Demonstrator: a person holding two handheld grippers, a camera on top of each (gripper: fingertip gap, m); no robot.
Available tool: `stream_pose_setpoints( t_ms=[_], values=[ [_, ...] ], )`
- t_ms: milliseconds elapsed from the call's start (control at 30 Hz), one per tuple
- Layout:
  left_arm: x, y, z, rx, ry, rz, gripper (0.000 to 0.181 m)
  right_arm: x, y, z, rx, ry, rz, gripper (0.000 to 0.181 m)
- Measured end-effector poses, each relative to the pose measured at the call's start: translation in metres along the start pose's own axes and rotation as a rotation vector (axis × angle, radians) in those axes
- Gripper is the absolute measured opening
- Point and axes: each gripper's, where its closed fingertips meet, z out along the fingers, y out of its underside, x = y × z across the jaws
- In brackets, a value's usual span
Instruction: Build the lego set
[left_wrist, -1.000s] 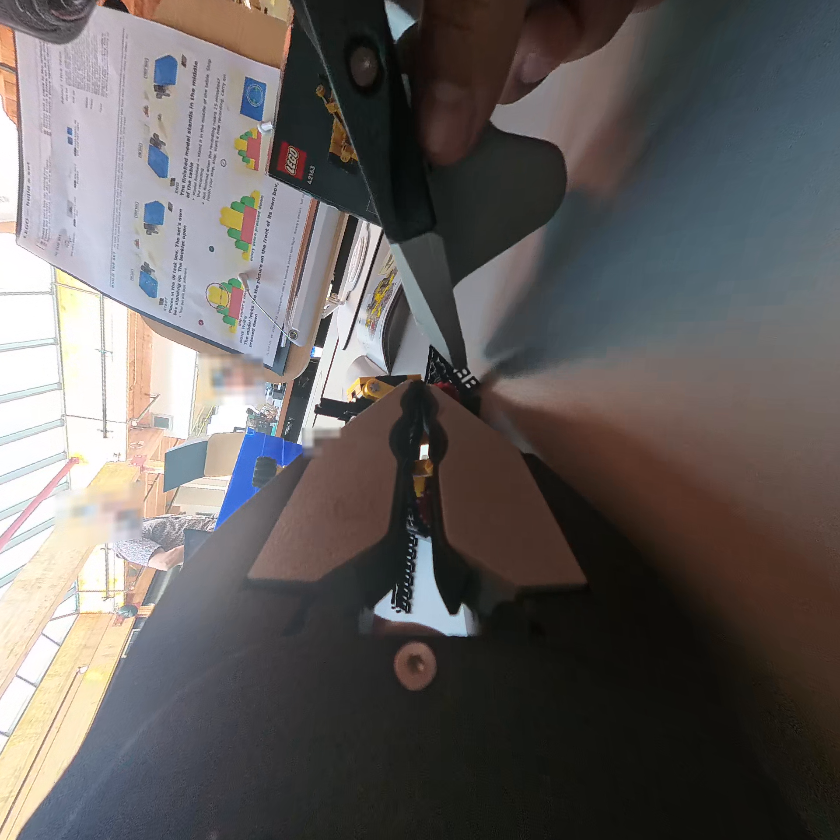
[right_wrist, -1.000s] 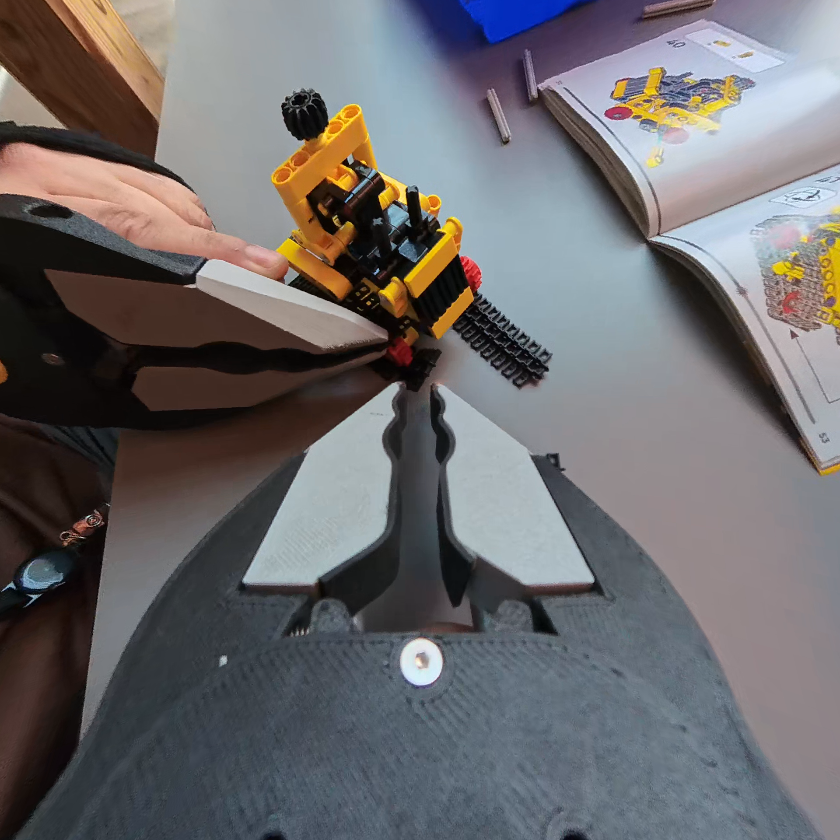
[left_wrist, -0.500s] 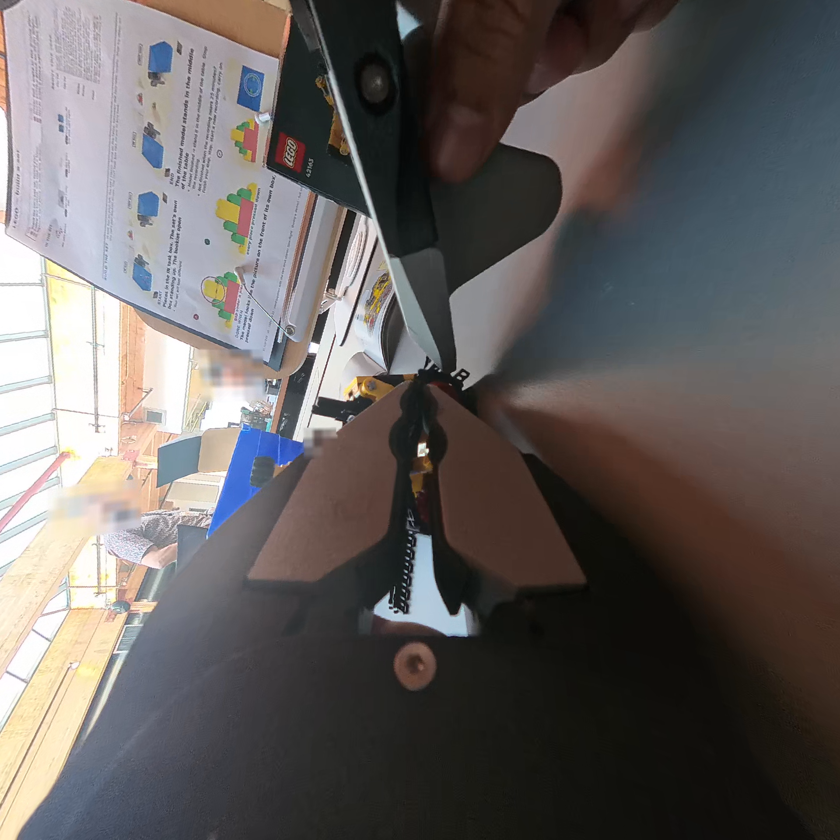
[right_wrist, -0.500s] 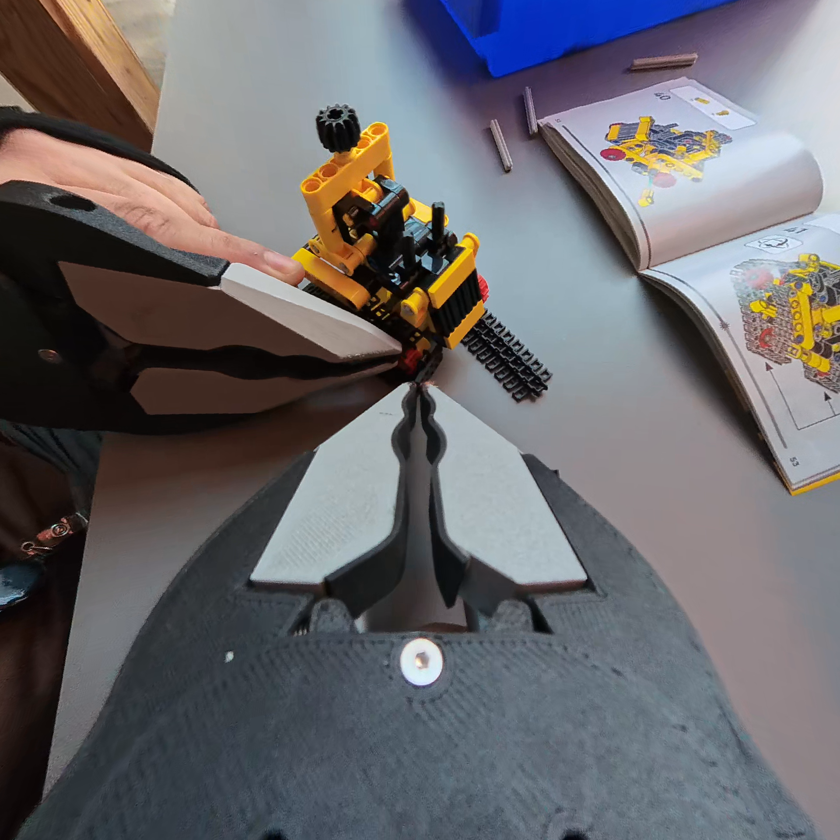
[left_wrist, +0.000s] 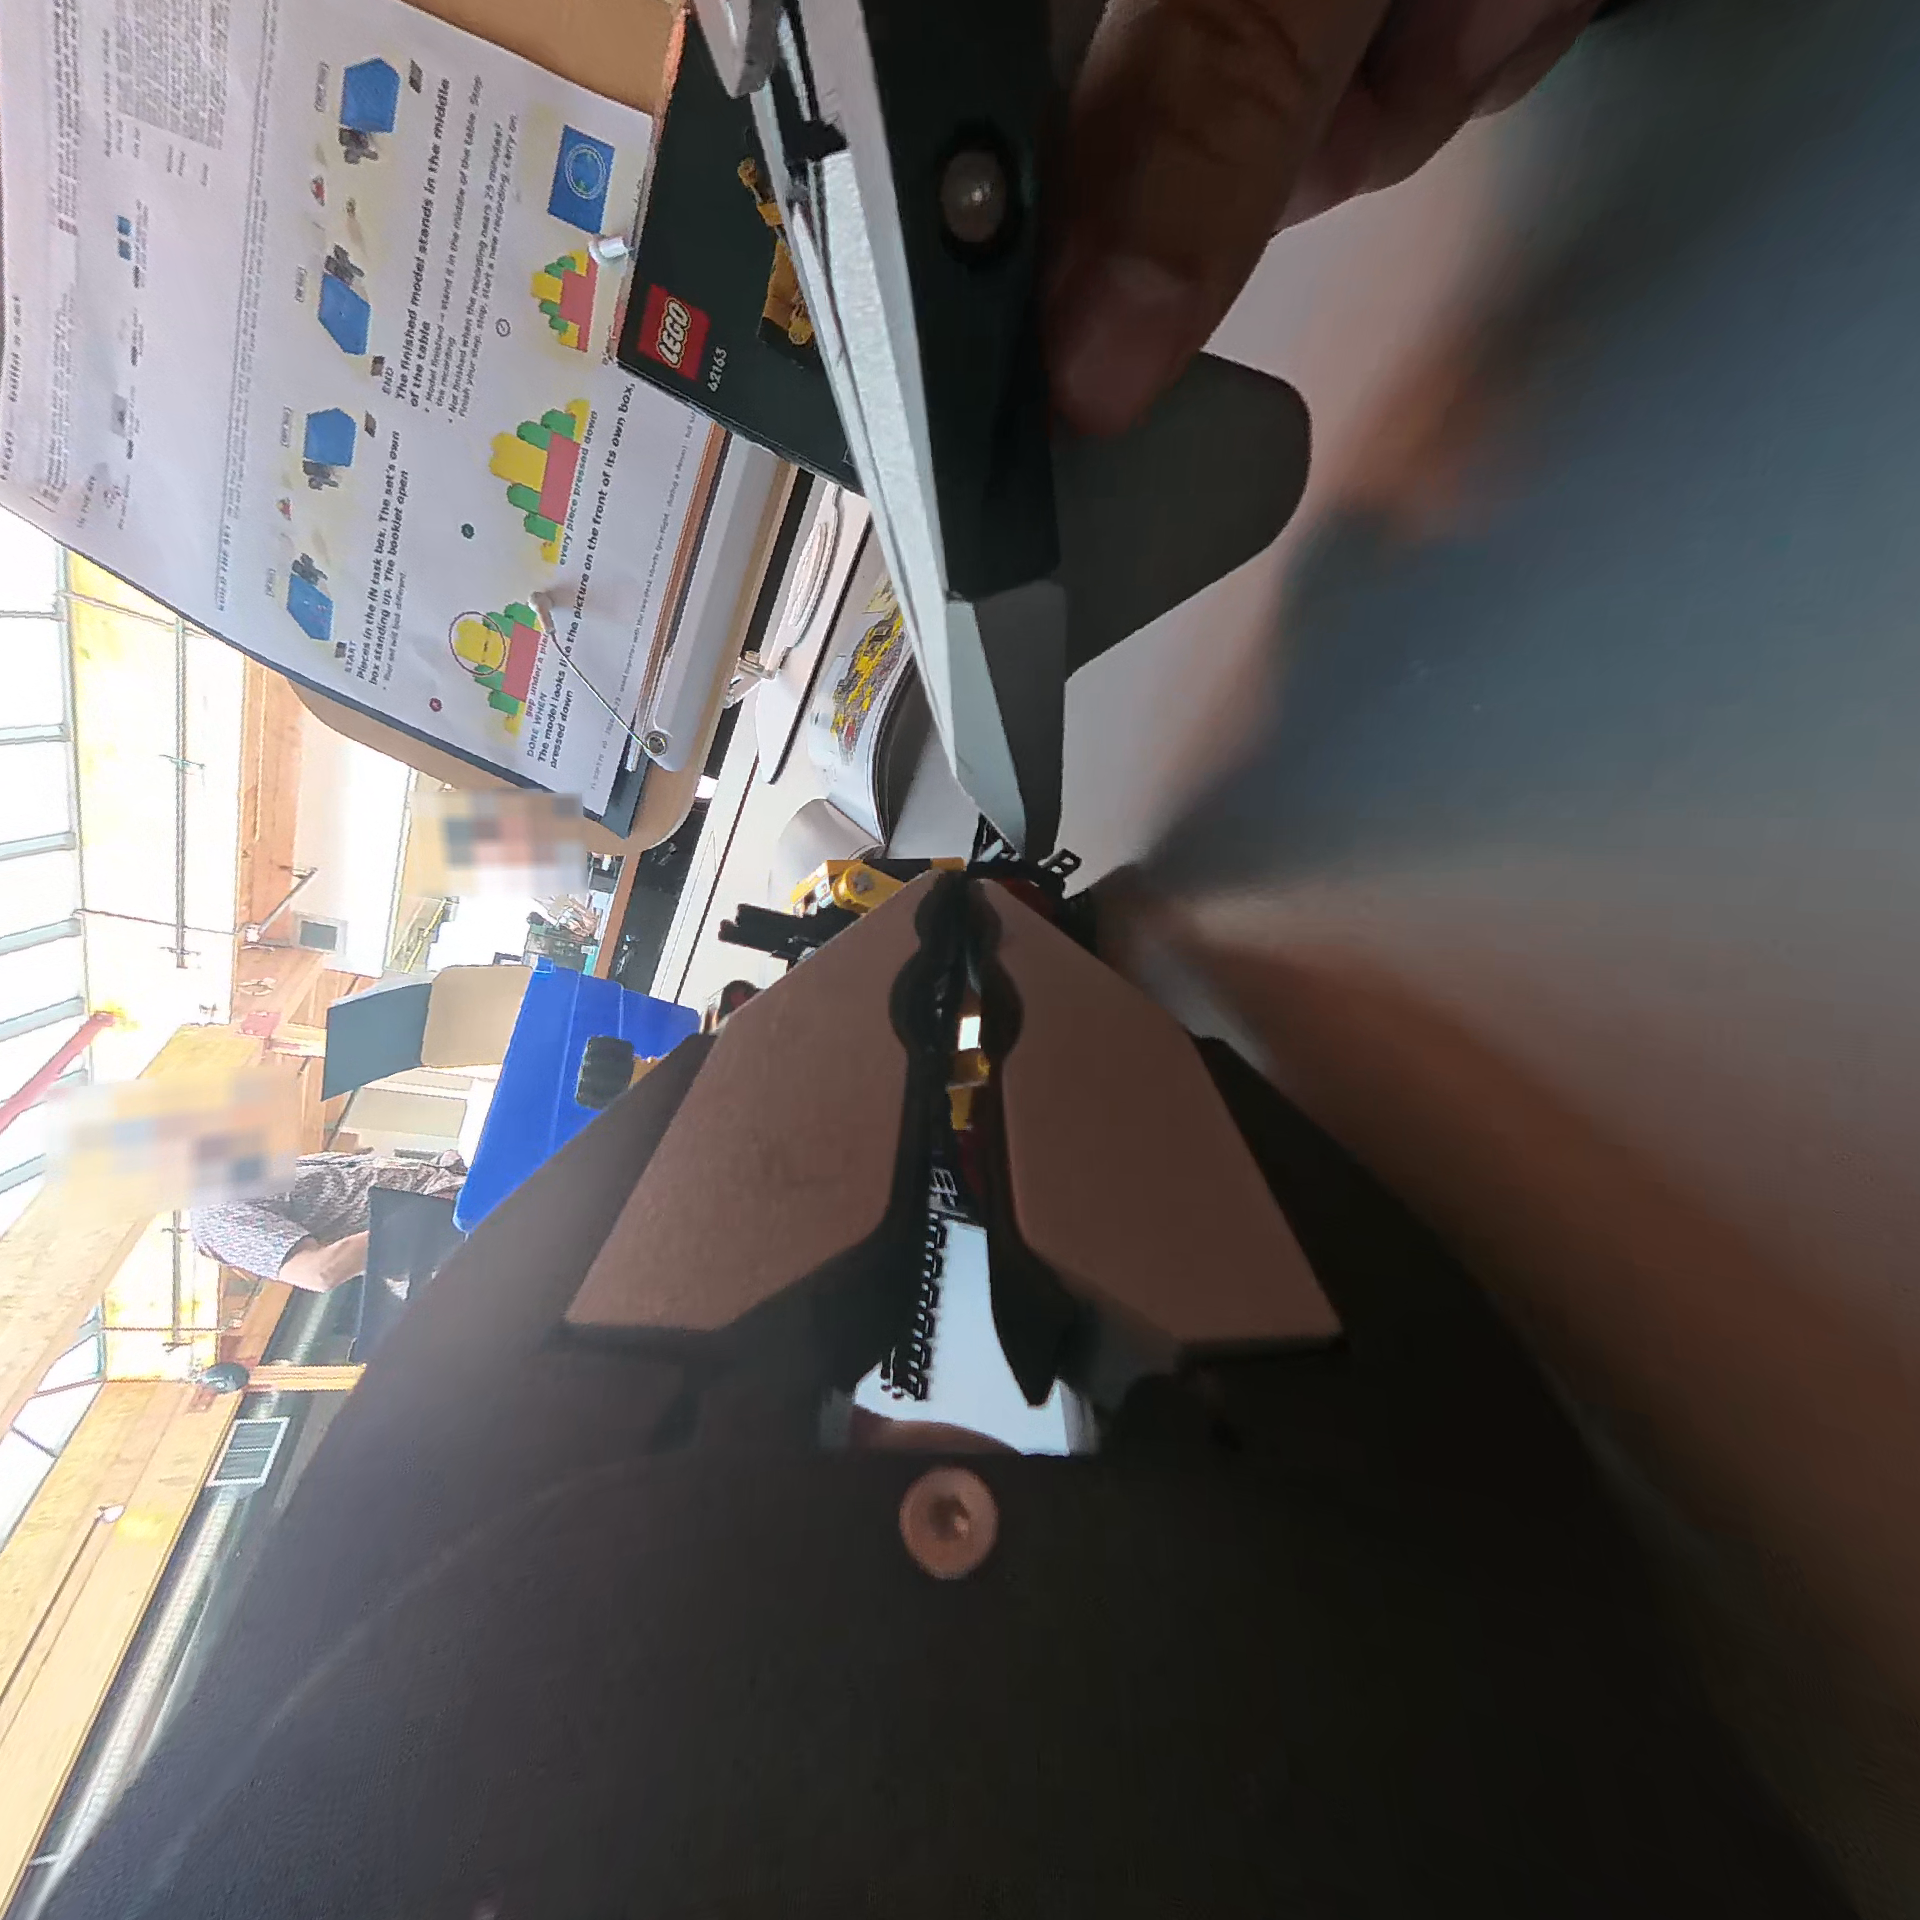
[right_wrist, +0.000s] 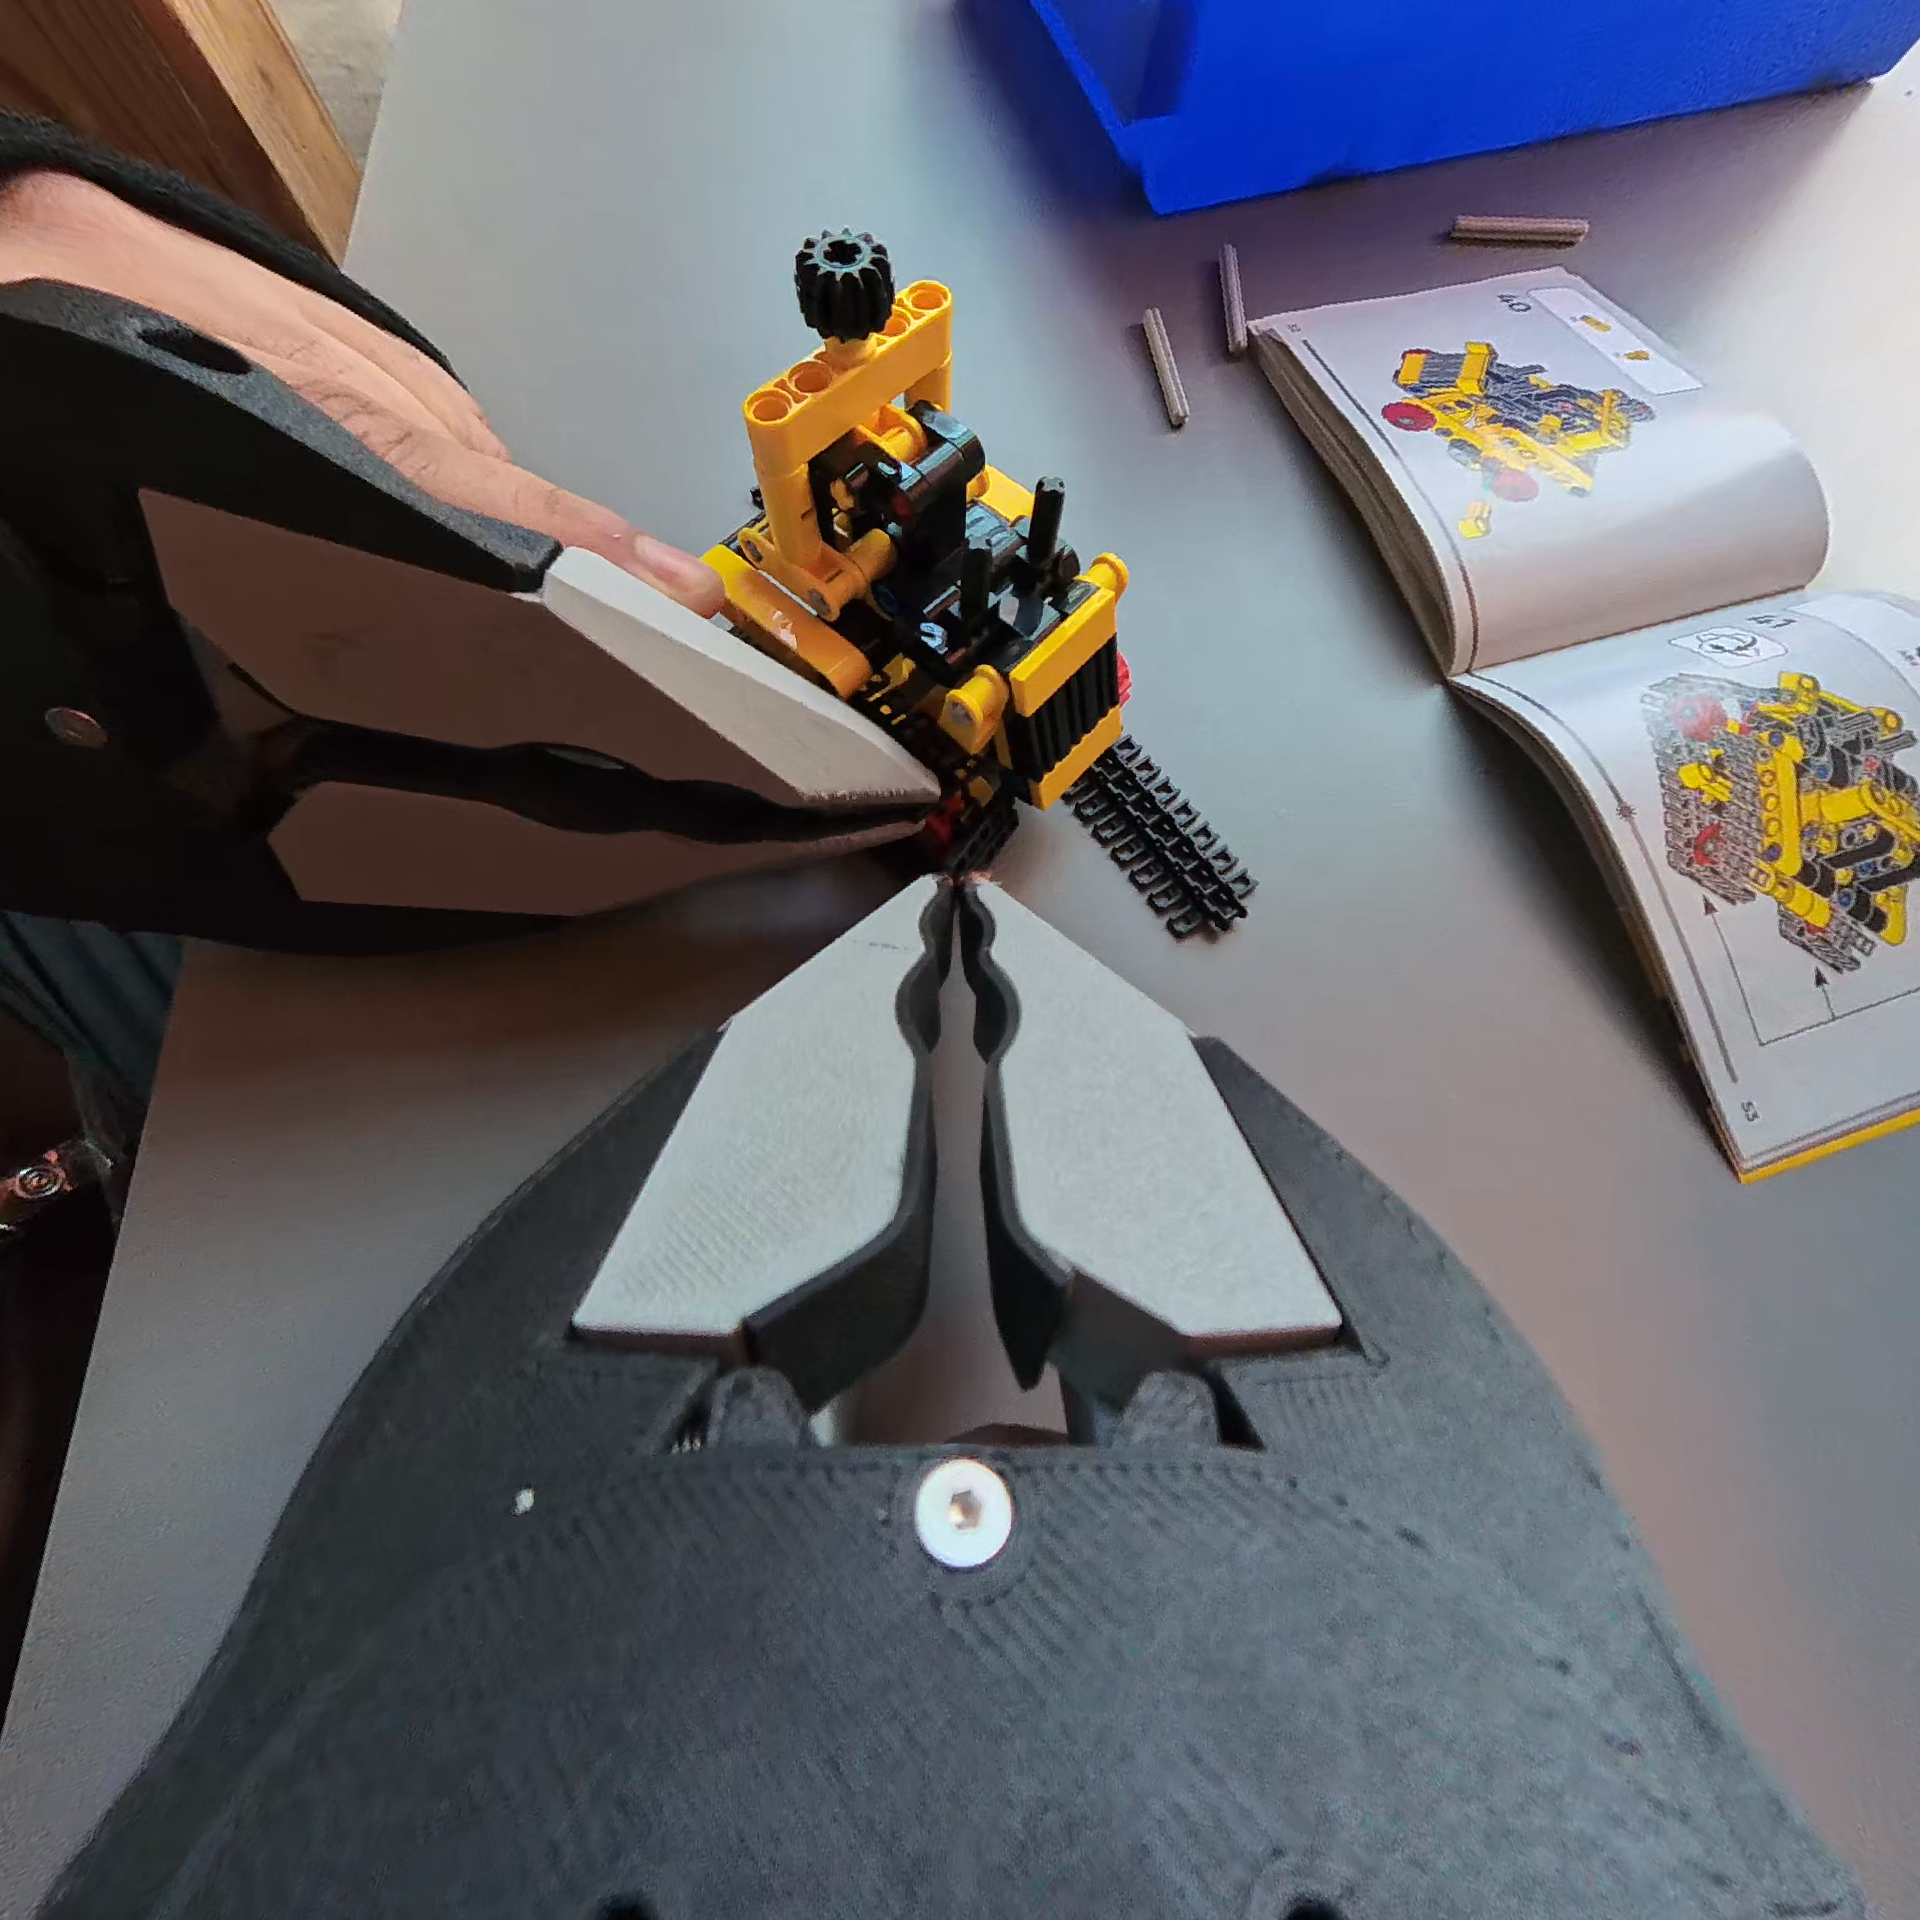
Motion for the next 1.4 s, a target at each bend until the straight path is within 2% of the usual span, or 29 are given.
stream_pose_setpoints(
  t_ms=[33, 800, 1167, 1400],
  values=[
    [-0.0006, -0.0001, -0.0001, 0.001, -0.002, -0.003, 0.000, -0.0003, 0.0000, -0.0001, 0.000, 0.001, -0.007, 0.000],
    [-0.0029, 0.0031, 0.0018, -0.022, -0.002, -0.027, 0.000, 0.0009, -0.0018, 0.0055, -0.011, 0.010, -0.057, 0.000],
    [-0.0075, 0.0050, 0.0024, -0.025, 0.025, -0.108, 0.000, 0.0005, -0.0064, 0.0063, 0.010, 0.055, -0.175, 0.000],
    [-0.0104, 0.0055, 0.0023, -0.023, 0.029, -0.142, 0.000, 0.0005, -0.0071, 0.0057, 0.030, 0.076, -0.323, 0.000]
  ],
)
